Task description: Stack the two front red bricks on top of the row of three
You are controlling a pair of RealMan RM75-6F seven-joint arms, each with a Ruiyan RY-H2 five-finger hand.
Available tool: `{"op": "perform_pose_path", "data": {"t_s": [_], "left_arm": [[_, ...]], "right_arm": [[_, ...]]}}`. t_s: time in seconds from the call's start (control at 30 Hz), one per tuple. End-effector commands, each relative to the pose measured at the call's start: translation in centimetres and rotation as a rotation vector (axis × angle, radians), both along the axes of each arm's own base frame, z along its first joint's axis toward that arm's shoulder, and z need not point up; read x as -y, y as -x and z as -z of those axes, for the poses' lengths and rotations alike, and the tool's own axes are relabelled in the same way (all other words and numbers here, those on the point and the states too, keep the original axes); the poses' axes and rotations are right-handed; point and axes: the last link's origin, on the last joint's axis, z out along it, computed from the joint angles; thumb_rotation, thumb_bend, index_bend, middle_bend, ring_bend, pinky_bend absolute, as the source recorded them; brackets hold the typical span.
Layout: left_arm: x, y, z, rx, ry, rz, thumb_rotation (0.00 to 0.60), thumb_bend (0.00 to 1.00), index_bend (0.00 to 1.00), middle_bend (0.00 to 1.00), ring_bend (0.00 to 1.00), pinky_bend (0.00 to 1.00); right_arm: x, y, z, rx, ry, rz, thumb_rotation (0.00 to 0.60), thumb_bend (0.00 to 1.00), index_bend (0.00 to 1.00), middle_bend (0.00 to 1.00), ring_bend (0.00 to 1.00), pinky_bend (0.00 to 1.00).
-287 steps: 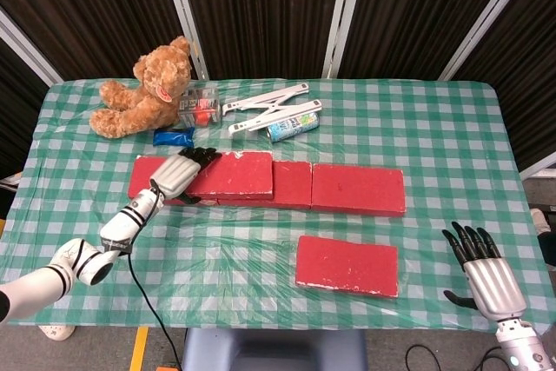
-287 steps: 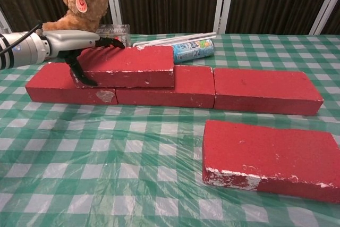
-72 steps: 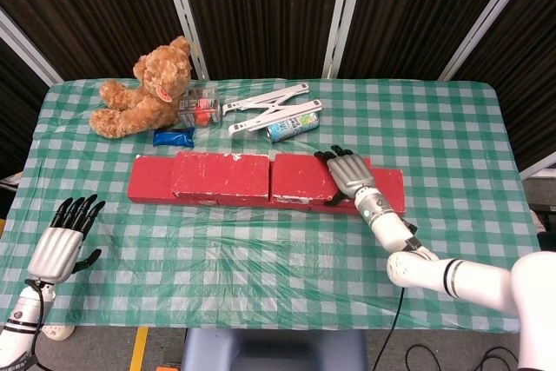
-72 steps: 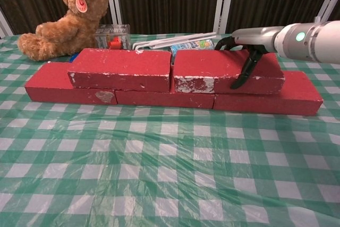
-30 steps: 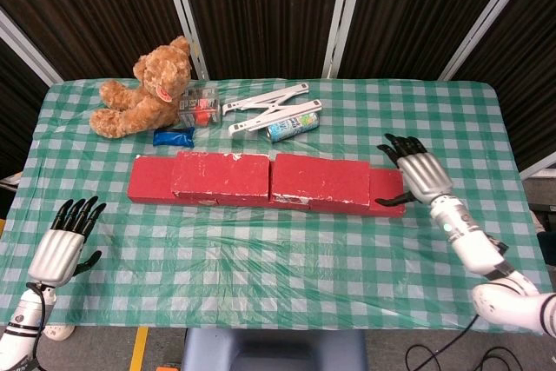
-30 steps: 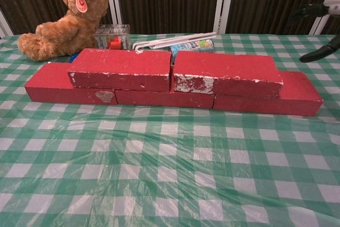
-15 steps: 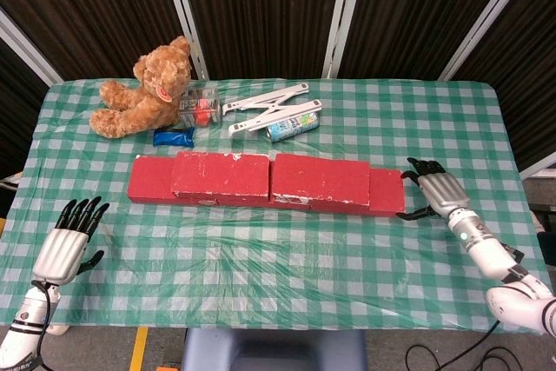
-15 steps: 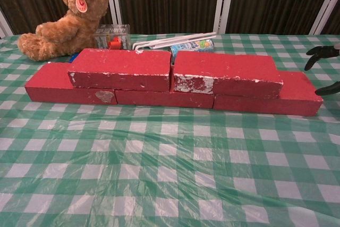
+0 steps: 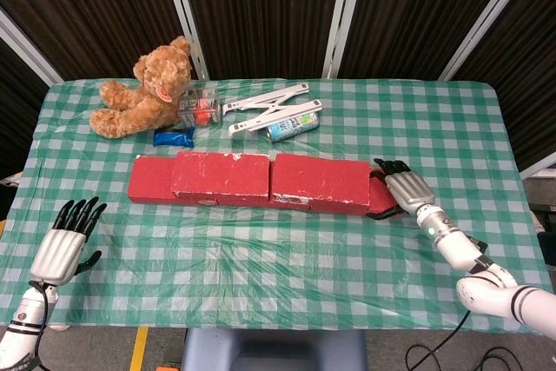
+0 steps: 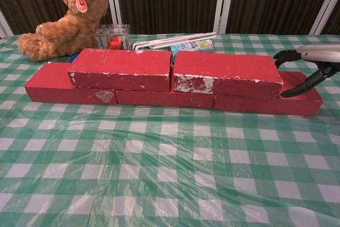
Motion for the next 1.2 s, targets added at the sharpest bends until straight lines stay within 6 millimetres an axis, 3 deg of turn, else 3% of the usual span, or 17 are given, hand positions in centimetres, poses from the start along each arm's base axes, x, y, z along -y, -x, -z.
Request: {"op": "perform_pose_path", "data": {"t_s": [0.03, 0.43, 0.63, 0.73, 0.83, 0.9, 0.97, 1.07, 1.2], "left_arm": [[0.0, 0.0, 0.0, 0.000, 0.000, 0.000, 0.600, 0.27, 0.00, 0.00, 0.00, 0.02], [0.2, -0.1, -0.2, 0.003, -0.003, 0.006, 0.600, 0.27, 0.00, 0.00, 0.00, 0.02], [0.3, -0.2, -0.3, 0.007, -0.005, 0.014, 0.600, 0.27, 0.00, 0.00, 0.00, 0.02], [0.6, -0.3, -0.5, 0.009, -0.014, 0.023, 0.600, 0.27, 0.00, 0.00, 0.00, 0.02], [0.8, -0.5, -0.8, 0.008, -0.029, 0.036, 0.600, 0.28, 0.00, 0.00, 0.00, 0.02], [1.0, -0.7, -0.9, 0.004, -0.051, 0.047, 0.600, 0.30, 0.00, 0.00, 0.00, 0.02], [1.4, -1.0, -1.0, 0.005, -0.065, 0.063, 0.600, 0.31, 0.00, 0.00, 0.00, 0.02], [2.3, -1.6, -1.1, 0.000, -0.078, 0.085, 0.600, 0.31, 0.00, 0.00, 0.00, 0.02], [3.4, -2.2, -1.0, 0.002, -0.064, 0.082, 0.600, 0.31, 0.00, 0.00, 0.00, 0.02]], "right_arm": [[0.0, -0.4, 0.3, 0.004, -0.004, -0.007, 0.380, 0.26, 0.30, 0.04, 0.00, 0.00], [-0.2, -1.1, 0.1, -0.005, 0.004, -0.019, 0.395, 0.26, 0.28, 0.03, 0.00, 0.00], [-1.4, -0.1, -1.5, -0.005, 0.031, 0.002, 0.395, 0.26, 0.25, 0.02, 0.00, 0.00], [-3.6, 0.8, -3.4, 0.011, 0.080, 0.002, 0.395, 0.26, 0.18, 0.01, 0.00, 0.00], [-8.3, 1.5, -5.2, 0.038, 0.157, -0.050, 0.396, 0.26, 0.06, 0.00, 0.00, 0.00], [-12.6, 2.2, -6.1, 0.025, 0.209, -0.095, 0.395, 0.26, 0.01, 0.00, 0.00, 0.00], [-16.6, 2.9, -6.6, -0.004, 0.272, -0.141, 0.398, 0.26, 0.00, 0.00, 0.00, 0.00], [-20.7, 4.2, -7.0, 0.003, 0.375, -0.151, 0.406, 0.26, 0.00, 0.00, 0.00, 0.00], [-22.0, 4.6, -7.8, -0.026, 0.414, -0.171, 0.433, 0.26, 0.00, 0.00, 0.00, 0.00]]}}
